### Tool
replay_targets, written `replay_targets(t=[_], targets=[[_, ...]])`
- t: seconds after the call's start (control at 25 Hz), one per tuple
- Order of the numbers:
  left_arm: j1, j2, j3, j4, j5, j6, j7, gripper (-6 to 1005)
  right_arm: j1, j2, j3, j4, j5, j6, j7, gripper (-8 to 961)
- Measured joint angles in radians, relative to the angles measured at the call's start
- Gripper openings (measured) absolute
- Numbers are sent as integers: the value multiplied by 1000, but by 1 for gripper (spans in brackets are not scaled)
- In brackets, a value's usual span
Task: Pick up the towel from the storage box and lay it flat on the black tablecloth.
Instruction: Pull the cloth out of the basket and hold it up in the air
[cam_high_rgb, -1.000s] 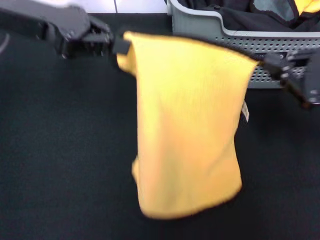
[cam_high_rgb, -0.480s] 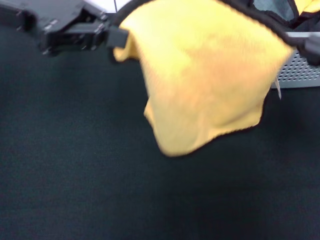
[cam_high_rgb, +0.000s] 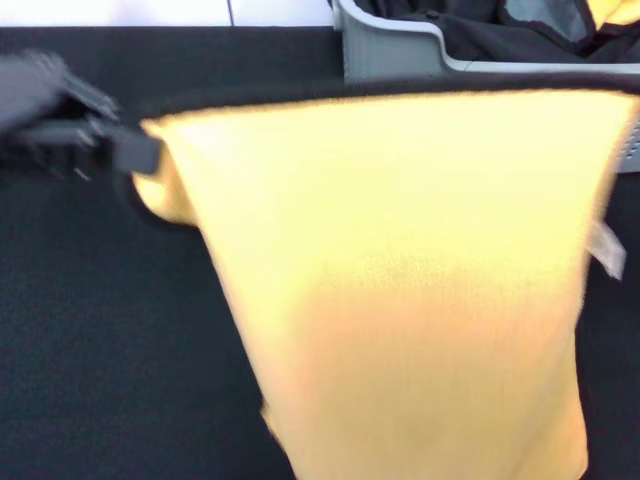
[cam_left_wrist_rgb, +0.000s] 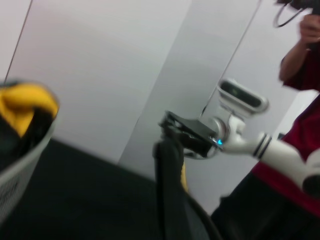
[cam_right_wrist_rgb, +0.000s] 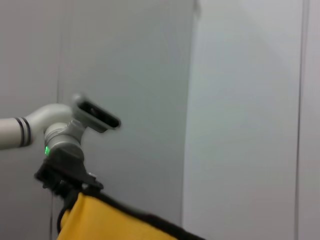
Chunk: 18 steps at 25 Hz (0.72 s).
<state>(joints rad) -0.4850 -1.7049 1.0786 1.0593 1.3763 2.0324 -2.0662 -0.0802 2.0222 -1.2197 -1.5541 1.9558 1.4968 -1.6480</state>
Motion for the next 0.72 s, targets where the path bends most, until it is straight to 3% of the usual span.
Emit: replay_targets(t=[0.04, 0.16, 0.24, 0.32, 0.44, 0.72], targets=[[-18, -23, -10, -25, 78, -1, 7, 26, 43, 0, -12, 46, -31, -20, 8, 5], [-132, -102, -114, -191, 407, -10, 63, 27, 264, -9, -51, 343, -135, -82, 20, 5], [-200, -135, -193, -283, 597, -30, 96, 27, 382, -15, -57, 511, -167, -94, 5, 5], [-233, -152, -232, -307, 697, -42, 115, 27, 471, -21, -48, 641, -182, -99, -24, 5], [-260, -163, -258, -283, 720, -50, 117, 27, 483, -26, -31, 681, -185, -114, -57, 5], [-314, -145, -299, -188, 722, -113, 85, 27, 386, -26, -7, 424, -182, -159, -86, 5]])
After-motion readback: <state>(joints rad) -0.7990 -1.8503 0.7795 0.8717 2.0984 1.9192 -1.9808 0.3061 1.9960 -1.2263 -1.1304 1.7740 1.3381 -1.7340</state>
